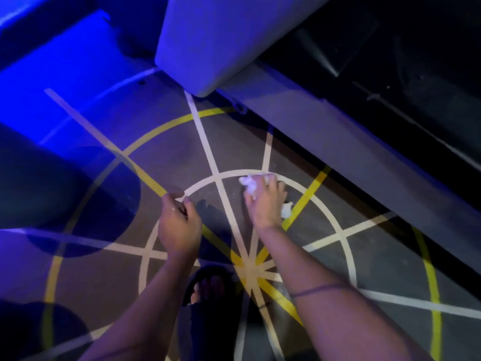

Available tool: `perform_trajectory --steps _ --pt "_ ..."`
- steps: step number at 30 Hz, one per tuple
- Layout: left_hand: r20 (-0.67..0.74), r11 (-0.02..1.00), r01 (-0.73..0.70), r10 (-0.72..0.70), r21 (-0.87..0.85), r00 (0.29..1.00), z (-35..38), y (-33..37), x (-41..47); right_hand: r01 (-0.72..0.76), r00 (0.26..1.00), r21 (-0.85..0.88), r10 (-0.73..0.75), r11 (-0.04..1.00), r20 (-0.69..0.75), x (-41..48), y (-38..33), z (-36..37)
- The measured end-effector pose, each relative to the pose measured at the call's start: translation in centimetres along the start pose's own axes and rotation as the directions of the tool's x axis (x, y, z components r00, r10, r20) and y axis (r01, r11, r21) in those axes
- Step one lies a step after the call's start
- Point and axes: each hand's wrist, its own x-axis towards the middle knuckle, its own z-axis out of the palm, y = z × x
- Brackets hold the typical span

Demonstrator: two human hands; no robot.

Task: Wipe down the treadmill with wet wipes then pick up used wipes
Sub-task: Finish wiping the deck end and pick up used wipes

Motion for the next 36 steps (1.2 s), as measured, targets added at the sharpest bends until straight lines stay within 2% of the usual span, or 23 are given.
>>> perform_trajectory --steps 2,4,7,9,11,13,14,16,18,21,23,26,27,29,32,34,36 --pt "-0.022 1.000 0.027 -0.027 -0.009 0.999 -0.2 -0.2 0.5 0.157 0.987 0.055 -0.158 0.986 0.025 -1.1 -3.2 1.4" --pt "-0.090 0.996 0.054 -0.061 -0.075 0.994 -0.5 -0.7 1.5 0.285 0.943 0.200 -0.311 0.937 0.118 -2.7 -5.5 2.1" --pt "-0.147 0.988 0.109 -0.125 -0.113 0.981 -1.2 -1.8 2.8 0.336 0.870 0.439 -0.453 0.833 0.195 -3.5 -5.8 1.5" --pt "-0.137 0.989 0.122 -0.133 -0.087 0.982 -1.6 -2.4 3.1 0.272 0.933 0.431 -0.346 0.860 0.101 -1.8 -3.3 0.4" --pt "-0.120 0.990 0.123 -0.130 -0.063 0.984 -1.9 -2.7 3.0 0.113 0.994 0.250 -0.107 0.962 -0.038 2.2 0.5 -0.4" --pt "-0.084 0.996 0.089 -0.091 -0.025 0.992 -1.8 -2.7 2.6 -0.102 0.986 0.087 0.112 0.991 -0.120 5.9 3.7 -0.8" --pt "-0.071 0.998 0.065 -0.065 -0.008 0.995 -1.8 -2.7 2.5 -0.131 0.980 0.050 0.137 0.990 -0.144 6.7 4.0 -0.7" --pt "-0.073 0.999 0.037 -0.036 0.007 0.997 -2.2 -2.5 2.6 0.014 0.995 0.010 -0.013 1.000 -0.094 6.0 1.8 0.4" --pt "-0.091 0.999 0.047 -0.046 0.010 0.995 -3.2 -2.5 2.9 0.209 0.978 0.087 -0.209 0.974 -0.005 2.9 -2.5 1.8" --pt "-0.154 0.999 0.050 -0.047 0.017 0.987 -5.4 -3.4 3.9 0.386 0.907 0.268 -0.417 0.882 0.065 -2.5 -9.5 4.0" --pt "-0.213 0.997 0.082 -0.080 0.004 0.974 -7.5 -4.1 4.3 0.491 0.799 0.330 -0.568 0.806 0.198 -5.0 -12.5 4.6" --pt "-0.299 0.992 0.115 -0.125 -0.053 0.946 -11.0 -4.3 4.3 0.451 0.586 0.447 -0.634 0.772 0.504 -6.5 -15.1 1.6" --pt "-0.322 0.991 0.111 -0.130 -0.076 0.938 -12.1 -4.1 4.2 0.398 0.574 0.486 -0.624 0.778 0.530 -6.3 -15.5 0.0" --pt "-0.354 0.982 0.138 -0.176 -0.129 0.919 -14.0 -3.2 3.8 0.272 0.611 0.503 -0.551 0.820 0.569 -4.8 -16.4 -3.4" --pt "-0.366 0.946 0.235 -0.305 -0.222 0.880 -16.7 -1.1 2.8 0.236 0.690 0.437 -0.466 0.868 0.553 -0.5 -17.8 -9.0" --pt "-0.273 0.915 0.268 -0.352 -0.302 0.895 -18.1 0.5 2.4 0.217 0.695 0.467 -0.471 0.857 0.543 1.2 -20.3 -13.5" --pt "-0.113 0.841 0.279 -0.368 -0.464 0.923 -19.7 2.9 2.2 0.180 0.685 0.526 -0.489 0.831 0.540 1.9 -23.7 -17.7"
